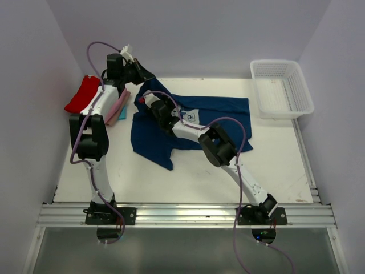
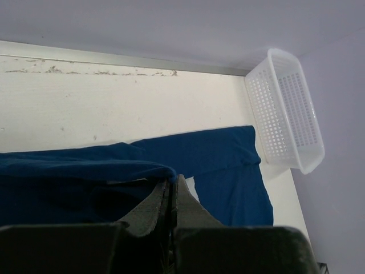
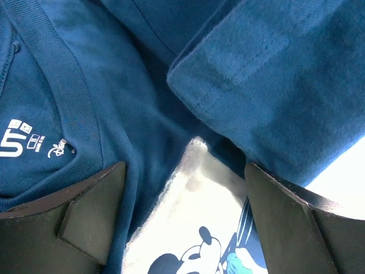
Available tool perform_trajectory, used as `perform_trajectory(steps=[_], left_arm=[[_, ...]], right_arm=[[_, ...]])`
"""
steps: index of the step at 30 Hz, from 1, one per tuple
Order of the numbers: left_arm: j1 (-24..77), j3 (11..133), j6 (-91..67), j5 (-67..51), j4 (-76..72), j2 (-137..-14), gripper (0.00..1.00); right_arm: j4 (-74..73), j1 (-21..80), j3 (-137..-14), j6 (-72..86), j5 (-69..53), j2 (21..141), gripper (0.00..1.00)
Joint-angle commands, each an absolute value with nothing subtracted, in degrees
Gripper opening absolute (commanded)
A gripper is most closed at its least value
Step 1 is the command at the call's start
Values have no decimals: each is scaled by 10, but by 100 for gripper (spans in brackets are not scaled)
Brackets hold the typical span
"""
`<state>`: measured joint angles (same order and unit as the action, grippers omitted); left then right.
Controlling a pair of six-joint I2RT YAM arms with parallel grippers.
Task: Fold and stack the t-shirts
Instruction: Fold the flattened tshirt in 1/3 of the way
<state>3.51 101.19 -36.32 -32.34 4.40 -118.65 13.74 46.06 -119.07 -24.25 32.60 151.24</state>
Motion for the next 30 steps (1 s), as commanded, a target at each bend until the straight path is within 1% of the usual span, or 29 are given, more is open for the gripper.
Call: perform_trajectory(steps=[1, 8, 14, 19, 22, 30], left_arm=[[35, 1041, -366, -339, 30, -1179, 0], [33, 1042, -366, -339, 30, -1187, 0], [31, 1042, -366, -336, 33, -1193, 0], [29, 1041, -363, -333, 35, -1194, 0], [28, 1039, -361, -333, 35, -1195, 0], [27, 1027, -367, -341, 27, -1194, 0]], right_arm=[[192, 459, -1155, -266, 353, 1482, 89], [311, 464, -1026, -304, 341, 1411, 88], [366, 473, -974, -322, 318, 1380, 88], [395, 472, -929, -310, 263, 1345, 89], [415, 473, -926, -321, 251, 1336, 90], [349, 468, -1025, -327, 260, 1402, 91]])
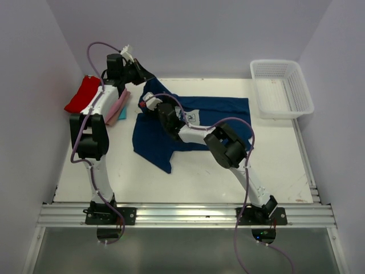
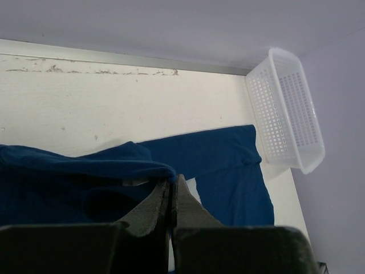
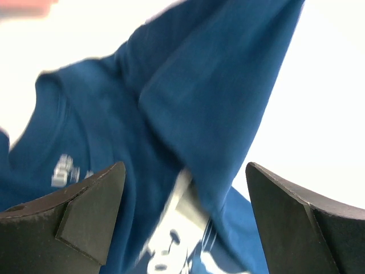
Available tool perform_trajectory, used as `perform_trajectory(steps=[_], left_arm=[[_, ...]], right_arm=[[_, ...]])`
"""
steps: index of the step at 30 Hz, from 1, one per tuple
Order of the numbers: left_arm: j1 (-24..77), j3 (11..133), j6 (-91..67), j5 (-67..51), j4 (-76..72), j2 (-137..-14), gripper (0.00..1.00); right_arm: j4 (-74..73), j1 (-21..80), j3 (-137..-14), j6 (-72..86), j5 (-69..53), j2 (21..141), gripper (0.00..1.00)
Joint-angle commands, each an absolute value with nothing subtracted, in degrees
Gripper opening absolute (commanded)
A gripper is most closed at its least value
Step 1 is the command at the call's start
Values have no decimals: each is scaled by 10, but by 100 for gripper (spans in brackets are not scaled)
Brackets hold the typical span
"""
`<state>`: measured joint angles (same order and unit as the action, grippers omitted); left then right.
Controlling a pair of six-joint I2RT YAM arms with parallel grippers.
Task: Fold and stack the t-shirts
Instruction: Fold the flattened tshirt in 1/3 of the way
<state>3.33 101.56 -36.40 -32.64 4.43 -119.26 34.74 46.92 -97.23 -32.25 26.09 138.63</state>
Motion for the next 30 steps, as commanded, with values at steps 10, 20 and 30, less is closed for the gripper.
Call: perform_trajectory(steps=[10, 20, 30], left_arm=[[22, 1020, -369, -344, 24, -1187, 0], [21, 1012, -381, -349, 14, -1183, 0], [21, 1007, -377, -352, 16, -1175, 0]], right_arm=[[301, 454, -1087, -302, 252, 1439, 90], [301, 454, -1103, -300, 255, 1462, 89], [341, 449, -1124, -325, 283, 1488, 50]])
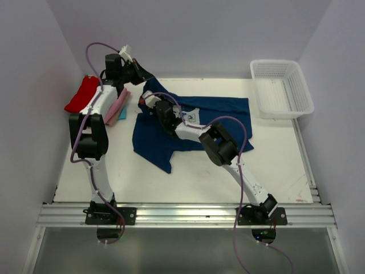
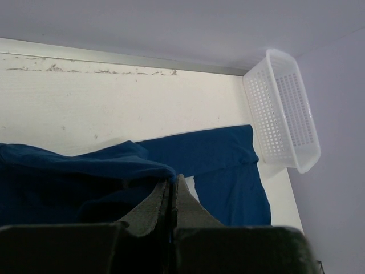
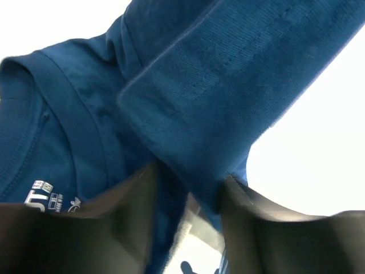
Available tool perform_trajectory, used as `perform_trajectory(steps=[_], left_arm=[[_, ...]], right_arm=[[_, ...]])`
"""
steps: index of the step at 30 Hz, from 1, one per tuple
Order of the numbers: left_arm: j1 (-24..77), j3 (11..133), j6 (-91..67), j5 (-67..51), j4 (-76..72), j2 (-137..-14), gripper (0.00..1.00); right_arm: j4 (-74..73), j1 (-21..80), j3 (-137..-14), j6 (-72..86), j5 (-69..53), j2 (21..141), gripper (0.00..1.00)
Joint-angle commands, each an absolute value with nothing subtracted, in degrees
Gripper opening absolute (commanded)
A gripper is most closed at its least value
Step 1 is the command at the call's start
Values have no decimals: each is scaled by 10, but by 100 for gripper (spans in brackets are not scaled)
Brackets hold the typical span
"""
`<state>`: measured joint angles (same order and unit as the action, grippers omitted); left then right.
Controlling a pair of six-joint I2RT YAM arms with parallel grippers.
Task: Fold and stack the t-shirts
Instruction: Fold the flattened tshirt in 1/3 of the way
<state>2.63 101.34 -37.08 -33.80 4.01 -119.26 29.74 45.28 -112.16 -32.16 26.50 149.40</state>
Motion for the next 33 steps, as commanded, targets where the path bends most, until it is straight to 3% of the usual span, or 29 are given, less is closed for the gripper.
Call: perform_trajectory(steps=[1, 3, 4, 6, 8, 16, 25, 33], left_arm=[[21, 1007, -377, -352, 15, -1176, 0], [21, 1005, -381, -353, 13, -1179, 0], [21, 1005, -381, -355, 11, -1179, 0], [21, 999, -383, -355, 10, -1178, 0], [21, 997, -380, -353, 10, -1176, 0], [21, 982, -381, -352, 9, -1176, 0], [21, 942, -367, -341, -10, -1167, 0], [19, 822, -352, -316, -37, -1137, 0]], right_arm=[[351, 449, -1101, -326, 283, 1476, 41], [383, 449, -1076, -328, 284, 1463, 31], [396, 449, -1053, -335, 290, 1453, 19], [440, 450, -1024, -339, 295, 1437, 6], [481, 450, -972, -342, 303, 1409, 0], [535, 452, -832, -328, 298, 1328, 0], [474, 451, -784, -298, 272, 1266, 2], [400, 449, -773, -274, 257, 1237, 7]])
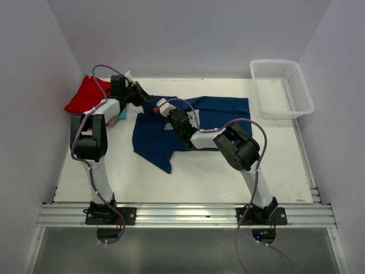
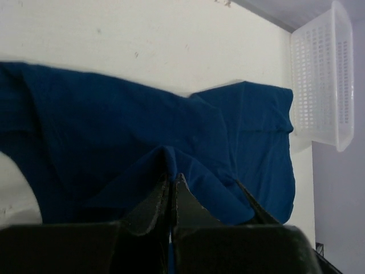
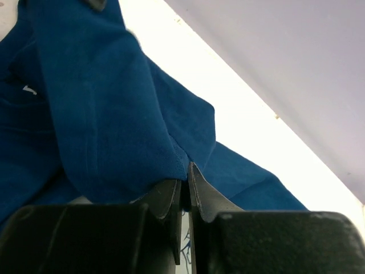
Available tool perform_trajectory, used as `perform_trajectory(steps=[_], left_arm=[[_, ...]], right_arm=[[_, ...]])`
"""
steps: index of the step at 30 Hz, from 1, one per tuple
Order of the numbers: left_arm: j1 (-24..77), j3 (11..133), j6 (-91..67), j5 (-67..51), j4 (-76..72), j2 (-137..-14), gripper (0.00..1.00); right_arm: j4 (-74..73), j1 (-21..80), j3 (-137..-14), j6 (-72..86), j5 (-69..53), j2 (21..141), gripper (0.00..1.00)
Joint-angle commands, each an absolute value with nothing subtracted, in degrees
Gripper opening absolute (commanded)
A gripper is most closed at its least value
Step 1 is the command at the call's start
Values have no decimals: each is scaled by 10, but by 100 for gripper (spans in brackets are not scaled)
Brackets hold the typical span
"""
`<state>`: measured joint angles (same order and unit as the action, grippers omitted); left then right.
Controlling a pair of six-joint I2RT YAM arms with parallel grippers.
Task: Fold and stack the t-shirts
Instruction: Fold the flattened tshirt in 1/3 of the way
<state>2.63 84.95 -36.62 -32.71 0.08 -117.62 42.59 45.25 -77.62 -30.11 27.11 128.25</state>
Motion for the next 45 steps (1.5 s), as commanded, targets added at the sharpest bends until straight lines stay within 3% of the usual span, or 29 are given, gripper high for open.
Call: perform_trajectory(steps=[1, 8, 10, 12, 15, 30, 31, 32, 33, 36, 37, 38, 41, 42, 43, 44, 45], left_arm=[[19, 813, -353, -315, -39, -1134, 0], [19, 736, -353, -299, -48, -1087, 0], [19, 726, -352, -296, -48, -1078, 0], [19, 714, -350, -294, -48, -1064, 0], [19, 694, -352, -295, -53, -1048, 0], [29, 524, -380, -288, -141, -1005, 0], [33, 517, -378, -273, -142, -1005, 4], [35, 504, -378, -261, -142, -998, 16], [40, 495, -377, -248, -149, -990, 44], [65, 448, -374, -172, -187, -924, 91], [72, 433, -369, -136, -214, -905, 100], [80, 432, -363, -119, -221, -877, 100], [98, 478, -349, -104, -233, -889, 100], [98, 501, -345, -110, -228, -907, 100], [98, 558, -333, -131, -208, -929, 98], [98, 589, -328, -149, -197, -980, 90], [97, 619, -325, -168, -179, -1007, 66]], right_arm=[[391, 449, -774, -269, 253, 1234, 10], [292, 440, -782, -219, 256, 1195, 25], [237, 438, -794, -200, 253, 1187, 53], [191, 437, -814, -174, 250, 1174, 73], [132, 436, -821, -149, 245, 1152, 92], [-16, 438, -776, -67, 314, 999, 89], [-26, 439, -770, -65, 314, 991, 89], [-30, 438, -766, -63, 314, 984, 89], [-38, 439, -753, -59, 308, 966, 89], [-40, 439, -721, -49, 294, 927, 89], [-42, 439, -711, -47, 290, 916, 89], [-45, 439, -703, -45, 285, 905, 89], [-59, 439, -670, -30, 267, 865, 78], [-63, 439, -658, -26, 256, 855, 64], [-75, 438, -653, -24, 231, 838, 33], [-82, 438, -650, -21, 229, 828, 0], [-91, 439, -641, -12, 224, 810, 0]])
